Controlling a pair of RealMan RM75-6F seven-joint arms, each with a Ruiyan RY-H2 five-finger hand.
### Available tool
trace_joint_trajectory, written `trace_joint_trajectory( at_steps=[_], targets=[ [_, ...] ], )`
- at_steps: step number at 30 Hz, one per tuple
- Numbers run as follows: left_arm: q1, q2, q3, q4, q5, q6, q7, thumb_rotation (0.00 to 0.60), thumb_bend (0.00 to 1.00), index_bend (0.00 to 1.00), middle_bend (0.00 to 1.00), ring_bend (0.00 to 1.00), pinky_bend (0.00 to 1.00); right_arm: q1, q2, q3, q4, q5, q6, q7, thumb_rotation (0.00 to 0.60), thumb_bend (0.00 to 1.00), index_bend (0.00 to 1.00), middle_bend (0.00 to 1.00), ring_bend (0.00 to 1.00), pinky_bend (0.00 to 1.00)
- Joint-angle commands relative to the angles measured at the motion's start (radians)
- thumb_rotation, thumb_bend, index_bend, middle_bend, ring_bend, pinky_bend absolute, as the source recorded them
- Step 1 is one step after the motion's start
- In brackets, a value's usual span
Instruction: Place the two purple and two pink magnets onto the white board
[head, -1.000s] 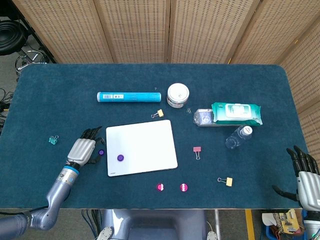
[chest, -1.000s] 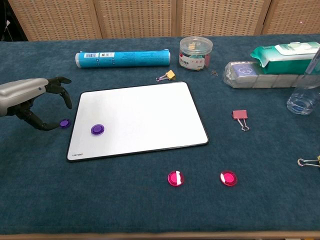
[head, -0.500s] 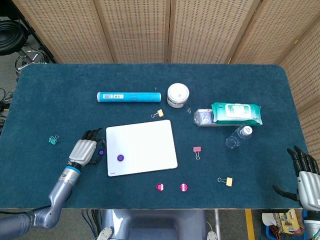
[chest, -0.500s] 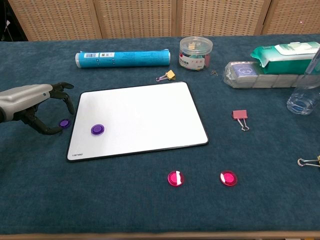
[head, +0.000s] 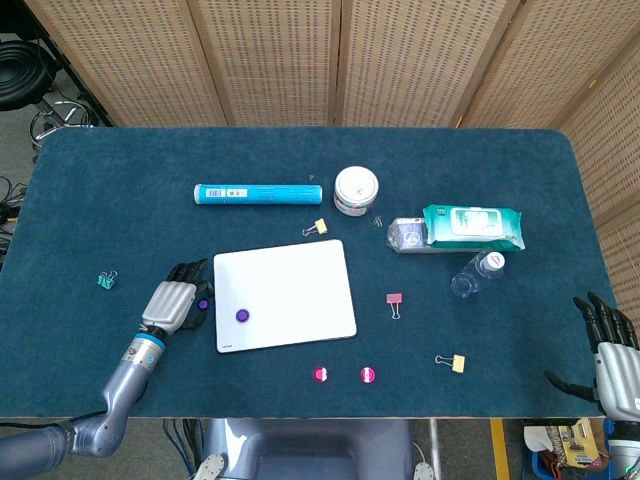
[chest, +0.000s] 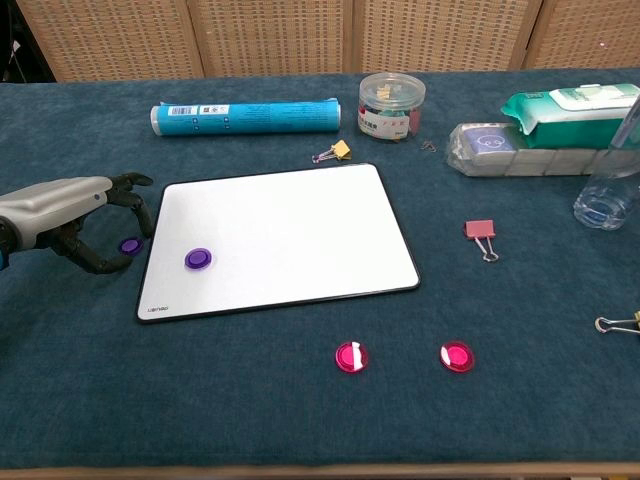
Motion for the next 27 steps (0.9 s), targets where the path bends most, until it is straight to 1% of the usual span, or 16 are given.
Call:
trace_joint_trajectory(
  at_steps=[1, 5, 8, 17, 27],
  targets=[
    [0.0, -0.003, 0.0, 0.003, -0.004, -0.003, 0.001, 0.6, 0.34, 0.44, 0.0, 0.0, 0.0, 0.0, 0.0, 0.0, 0.0, 0.001, 0.0, 0.001, 0.6, 0.0, 0.0, 0.0, 0.0, 0.0],
    [0.001, -0.008, 0.002, 0.011, -0.008, -0.002, 0.002, 0.6, 0.36, 0.52, 0.0, 0.0, 0.0, 0.0, 0.002, 0.001, 0.0, 0.001, 0.0, 0.004, 0.6, 0.0, 0.0, 0.0, 0.0, 0.0],
    [0.003, -0.011, 0.001, 0.018, -0.013, 0.002, 0.006, 0.6, 0.36, 0.55, 0.0, 0.0, 0.0, 0.0, 0.003, 0.0, 0.0, 0.001, 0.0, 0.006, 0.6, 0.0, 0.0, 0.0, 0.0, 0.0],
    [0.008, -0.002, -0.002, 0.019, -0.014, 0.01, 0.004, 0.6, 0.37, 0.57, 0.0, 0.0, 0.0, 0.001, 0.001, 0.0, 0.001, 0.003, -0.003, 0.005, 0.6, 0.0, 0.0, 0.0, 0.0, 0.0],
    [0.01, 0.028, -0.014, -0.022, 0.001, 0.033, 0.0, 0.6, 0.38, 0.59, 0.0, 0.0, 0.0, 0.002, 0.001, 0.0, 0.001, 0.006, -0.006, 0.005, 0.6, 0.0, 0.0, 0.0, 0.0, 0.0]
  ],
)
